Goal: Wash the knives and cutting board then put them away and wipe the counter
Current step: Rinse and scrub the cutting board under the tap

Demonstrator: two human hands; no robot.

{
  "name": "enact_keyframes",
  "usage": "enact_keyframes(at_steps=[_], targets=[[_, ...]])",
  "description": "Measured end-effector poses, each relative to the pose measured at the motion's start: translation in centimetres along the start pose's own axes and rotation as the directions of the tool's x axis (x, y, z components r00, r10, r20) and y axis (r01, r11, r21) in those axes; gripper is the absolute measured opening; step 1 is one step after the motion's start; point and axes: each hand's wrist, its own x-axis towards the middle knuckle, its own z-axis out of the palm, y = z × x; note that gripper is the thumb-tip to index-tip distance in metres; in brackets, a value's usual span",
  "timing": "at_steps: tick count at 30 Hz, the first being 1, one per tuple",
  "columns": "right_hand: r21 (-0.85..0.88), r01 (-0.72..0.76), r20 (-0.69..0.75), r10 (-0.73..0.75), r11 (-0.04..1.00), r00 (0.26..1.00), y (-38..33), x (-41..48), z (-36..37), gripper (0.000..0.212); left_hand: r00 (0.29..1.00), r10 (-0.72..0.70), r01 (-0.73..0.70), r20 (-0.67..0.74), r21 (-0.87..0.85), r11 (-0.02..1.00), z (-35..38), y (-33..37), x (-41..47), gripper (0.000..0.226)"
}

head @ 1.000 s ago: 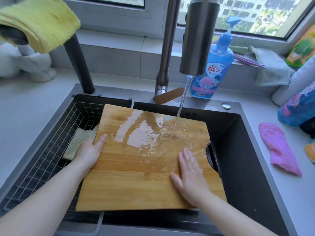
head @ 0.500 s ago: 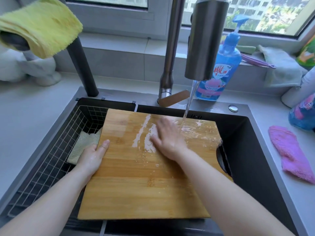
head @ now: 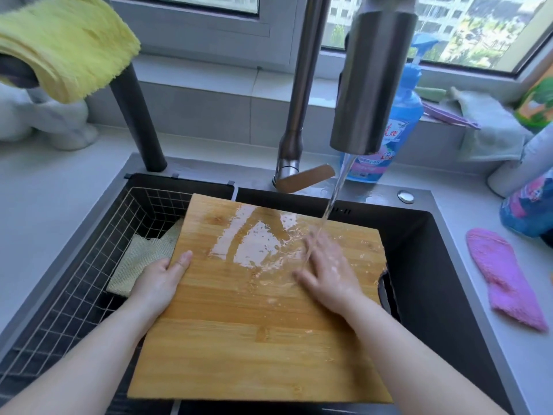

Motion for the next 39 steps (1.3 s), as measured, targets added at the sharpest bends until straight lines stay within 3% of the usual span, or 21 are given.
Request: enact_keyframes(at_steps=[2,3,8,10,12,13,15,18,19,20,23,24,26,28,29,31,33,34,36,38,39], targets=[[0.149,-0.299,-0.045,0.308,0.943,0.95,0.6,0.5,-0.4,0.067,1.0,0.006,-0.005,0.009,-0.026,1.0,0.0,0.2,-0.2,0.031],[0.171,-0.337,-0.028,0.346,0.926,0.938,-0.2,0.5,-0.3,0.067,1.0,0.005,-0.005,0.012,-0.034,0.999,0.0,0.2,-0.2,0.03],[0.043,0.037,0.032,-0.039,0.998,0.999,-2.8,-1.7,1.5,0.071,1.0,0.001,0.001,0.028,-0.047,0.999,-0.2,0.3,-0.3,0.032],[0.061,-0.139,-0.022,0.14,0.988,0.99,0.2,-1.2,0.8,0.072,1.0,0.008,-0.006,0.027,-0.046,0.999,-0.2,0.2,-0.2,0.033],[0.162,-0.399,-0.04,0.41,0.902,0.911,2.3,-1.0,0.1,0.065,1.0,0.012,-0.011,0.028,-0.052,0.999,-0.1,0.2,-0.2,0.033],[0.172,-0.441,-0.029,0.452,0.881,0.892,2.1,-1.2,0.1,0.064,0.999,0.013,-0.011,0.03,-0.055,0.998,-0.1,0.2,-0.2,0.033],[0.127,-0.323,-0.008,0.327,0.938,0.945,-0.2,-1.9,0.9,0.064,0.999,0.016,-0.015,0.028,-0.062,0.998,-0.1,0.2,-0.2,0.033],[0.022,0.042,0.059,-0.043,0.999,0.997,-2.7,-3.9,1.9,0.08,1.0,0.022,-0.021,0.012,-0.039,0.999,0.0,0.3,-0.2,0.034],[-0.006,0.068,0.054,-0.068,0.998,0.996,-2.0,-4.0,1.8,0.087,1.0,0.018,-0.018,0.005,-0.027,0.999,0.0,0.2,-0.3,0.034],[0.007,-0.009,0.014,0.009,1.0,1.0,-0.9,-3.5,1.7,0.084,1.0,0.017,-0.017,0.0,-0.019,1.0,0.0,0.2,-0.3,0.033],[0.137,-0.374,-0.014,0.379,0.917,0.925,0.5,-2.6,1.0,0.066,1.0,0.012,-0.012,0.008,-0.02,1.0,0.0,0.2,-0.3,0.033],[0.151,-0.367,-0.012,0.372,0.918,0.928,-0.4,-2.7,1.3,0.066,1.0,0.014,-0.014,0.008,-0.02,1.0,-0.1,0.3,-0.3,0.033],[0.155,-0.142,-0.003,0.145,0.978,0.989,-3.4,-3.2,2.0,0.064,1.0,0.02,-0.02,0.002,-0.012,1.0,-0.1,0.4,-0.4,0.033],[0.131,0.083,0.001,-0.084,0.988,0.996,-4.6,-3.4,2.1,0.06,1.0,0.026,-0.026,-0.003,-0.009,1.0,0.1,0.4,-0.4,0.034],[0.117,0.095,-0.012,-0.094,0.989,0.996,-3.6,-2.7,1.8,0.059,1.0,0.027,-0.027,-0.003,-0.009,1.0,0.1,0.4,-0.4,0.034],[0.178,-0.148,-0.051,0.16,0.973,0.986,-0.3,-0.8,0.4,0.056,1.0,0.022,-0.022,-0.004,-0.007,1.0,0.4,0.3,-0.4,0.035],[0.211,-0.447,-0.022,0.461,0.869,0.887,2.7,0.3,-0.7,0.058,1.0,0.019,-0.019,-0.011,0.0,1.0,0.4,0.2,-0.3,0.037],[0.181,-0.508,0.007,0.515,0.842,0.857,2.9,0.4,-0.7,0.059,1.0,0.018,-0.018,-0.01,0.002,1.0,0.4,0.2,-0.2,0.038],[0.175,-0.411,0.005,0.417,0.895,0.909,0.4,0.5,-0.1,0.061,1.0,0.014,-0.014,-0.014,0.005,1.0,0.3,0.1,0.0,0.043],[0.171,-0.091,-0.016,0.095,0.981,0.995,-3.4,-0.2,0.7,0.061,1.0,0.011,-0.011,-0.02,0.016,1.0,0.2,0.0,0.1,0.047],[0.128,0.036,-0.004,-0.036,0.991,0.999,-4.5,-0.4,0.8,0.061,1.0,0.011,-0.011,-0.018,0.017,1.0,0.3,0.0,0.1,0.047]])
